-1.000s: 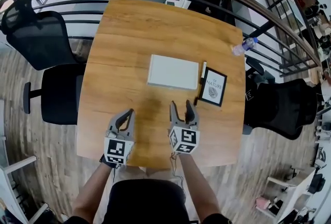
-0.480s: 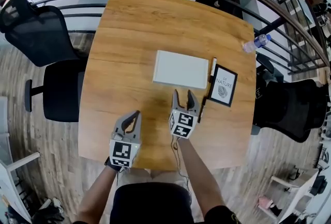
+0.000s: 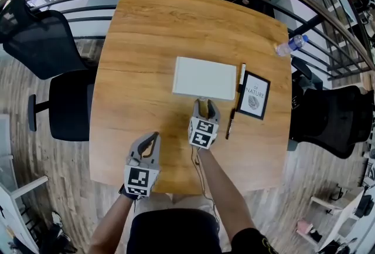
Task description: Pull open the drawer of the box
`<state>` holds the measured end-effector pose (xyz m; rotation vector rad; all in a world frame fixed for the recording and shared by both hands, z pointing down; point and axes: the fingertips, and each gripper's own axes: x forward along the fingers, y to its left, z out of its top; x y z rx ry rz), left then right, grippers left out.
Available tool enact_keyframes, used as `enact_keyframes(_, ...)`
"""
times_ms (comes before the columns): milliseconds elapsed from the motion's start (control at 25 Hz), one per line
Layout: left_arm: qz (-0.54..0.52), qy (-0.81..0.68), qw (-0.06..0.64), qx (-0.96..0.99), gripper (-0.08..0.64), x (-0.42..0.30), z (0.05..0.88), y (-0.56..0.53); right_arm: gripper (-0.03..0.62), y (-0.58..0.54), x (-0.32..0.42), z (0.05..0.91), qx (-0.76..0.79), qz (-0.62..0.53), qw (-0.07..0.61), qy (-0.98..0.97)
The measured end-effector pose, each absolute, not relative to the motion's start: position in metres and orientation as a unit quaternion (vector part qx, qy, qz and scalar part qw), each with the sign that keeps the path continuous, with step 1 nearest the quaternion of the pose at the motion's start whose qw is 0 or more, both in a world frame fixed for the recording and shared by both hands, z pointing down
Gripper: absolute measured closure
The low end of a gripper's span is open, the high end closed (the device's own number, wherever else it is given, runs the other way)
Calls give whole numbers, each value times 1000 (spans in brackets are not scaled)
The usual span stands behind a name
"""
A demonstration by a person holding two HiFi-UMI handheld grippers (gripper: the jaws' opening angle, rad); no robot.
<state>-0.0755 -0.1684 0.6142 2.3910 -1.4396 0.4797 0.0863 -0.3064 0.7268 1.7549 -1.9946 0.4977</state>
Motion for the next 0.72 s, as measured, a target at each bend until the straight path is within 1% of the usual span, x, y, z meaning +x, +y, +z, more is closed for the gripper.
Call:
enact_keyframes(240, 169, -502, 157, 834, 543, -79, 617, -166, 461, -310, 82, 732, 634, 179, 225, -718)
enact_keyframes(400, 169, -502, 156, 834, 543, -79, 618, -165, 500, -311, 84, 735, 638, 173, 228, -715)
enact_keyframes(560, 168, -502, 157, 833, 543, -78, 619, -163, 519, -310, 82, 732, 636, 178, 232, -714)
enact_keyframes(720, 169, -502, 157, 834, 543, -79, 618, -161, 520, -309, 82, 732, 637, 184, 232, -712)
